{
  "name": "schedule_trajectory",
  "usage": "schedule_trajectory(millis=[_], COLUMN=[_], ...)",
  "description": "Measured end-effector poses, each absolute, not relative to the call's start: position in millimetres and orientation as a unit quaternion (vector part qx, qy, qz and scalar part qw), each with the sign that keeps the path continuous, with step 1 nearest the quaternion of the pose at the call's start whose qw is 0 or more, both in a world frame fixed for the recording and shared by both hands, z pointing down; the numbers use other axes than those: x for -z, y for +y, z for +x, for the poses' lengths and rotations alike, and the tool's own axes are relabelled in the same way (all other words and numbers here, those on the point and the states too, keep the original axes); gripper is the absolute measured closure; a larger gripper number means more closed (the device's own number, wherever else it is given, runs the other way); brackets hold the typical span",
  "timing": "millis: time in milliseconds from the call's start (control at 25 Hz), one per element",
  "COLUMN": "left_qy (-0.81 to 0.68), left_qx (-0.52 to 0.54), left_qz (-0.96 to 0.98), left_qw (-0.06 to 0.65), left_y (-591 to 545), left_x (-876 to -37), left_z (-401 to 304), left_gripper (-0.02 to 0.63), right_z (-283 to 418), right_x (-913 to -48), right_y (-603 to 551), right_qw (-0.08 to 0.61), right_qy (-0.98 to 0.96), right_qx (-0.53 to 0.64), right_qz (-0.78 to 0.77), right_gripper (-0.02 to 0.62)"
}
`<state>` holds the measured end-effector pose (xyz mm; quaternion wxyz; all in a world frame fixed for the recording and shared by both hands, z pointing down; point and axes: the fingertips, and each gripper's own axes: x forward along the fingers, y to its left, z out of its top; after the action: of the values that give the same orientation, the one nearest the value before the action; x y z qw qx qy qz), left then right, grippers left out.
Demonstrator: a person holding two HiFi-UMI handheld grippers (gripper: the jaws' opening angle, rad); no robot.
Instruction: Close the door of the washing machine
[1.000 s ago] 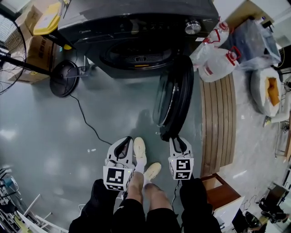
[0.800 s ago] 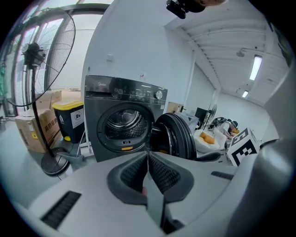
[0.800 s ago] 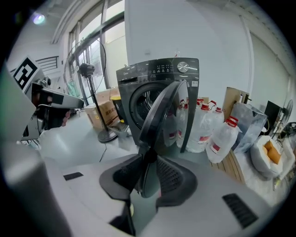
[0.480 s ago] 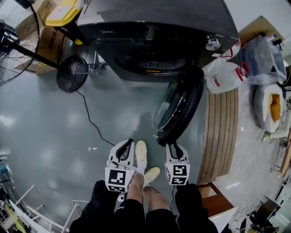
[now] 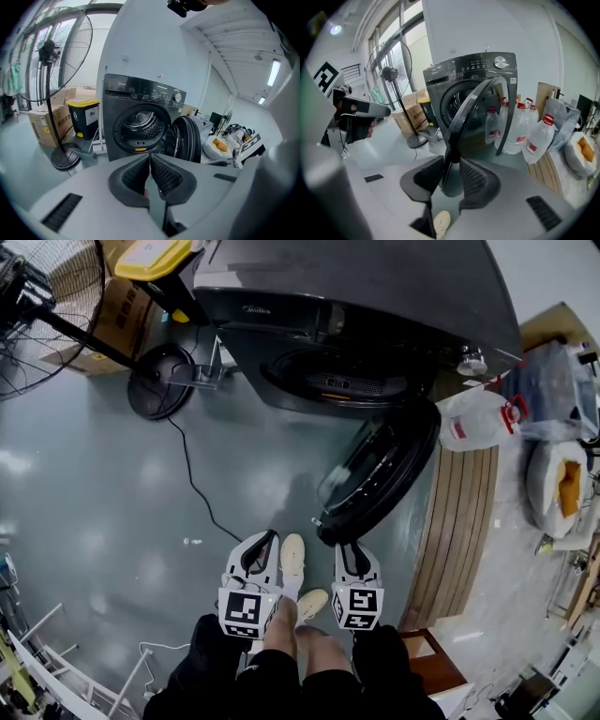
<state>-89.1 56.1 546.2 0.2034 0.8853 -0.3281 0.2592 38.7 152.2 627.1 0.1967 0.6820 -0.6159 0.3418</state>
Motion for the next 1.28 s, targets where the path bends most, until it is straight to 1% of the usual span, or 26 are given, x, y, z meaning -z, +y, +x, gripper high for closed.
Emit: schedule_trajectory(millis=[280,840,1280], left_qy=[-0.351,-0.378,-0.405], left_qx=[-0.256,-0.243,-0.231], left_qz=[0.875,0.866,0.855], left_qw=[0.212,0.219,0.229], left_y=[36,0,-19], left_x=[-550,-556,-552], left_z=[-110,-149,-159], left_gripper=[0.575,0.575,0.575], right_z=[18,-7,-21], right_x=[-628,-629,-625], right_y=[123,77,43], right_qw=[0.196,0.185,0.215], right_qy=[-0.637,-0.622,-0.660], right_qx=[-0.337,-0.341,-0.318], right_qz=[0.665,0.681,0.646], right_gripper=[0.472,0.472,0.472])
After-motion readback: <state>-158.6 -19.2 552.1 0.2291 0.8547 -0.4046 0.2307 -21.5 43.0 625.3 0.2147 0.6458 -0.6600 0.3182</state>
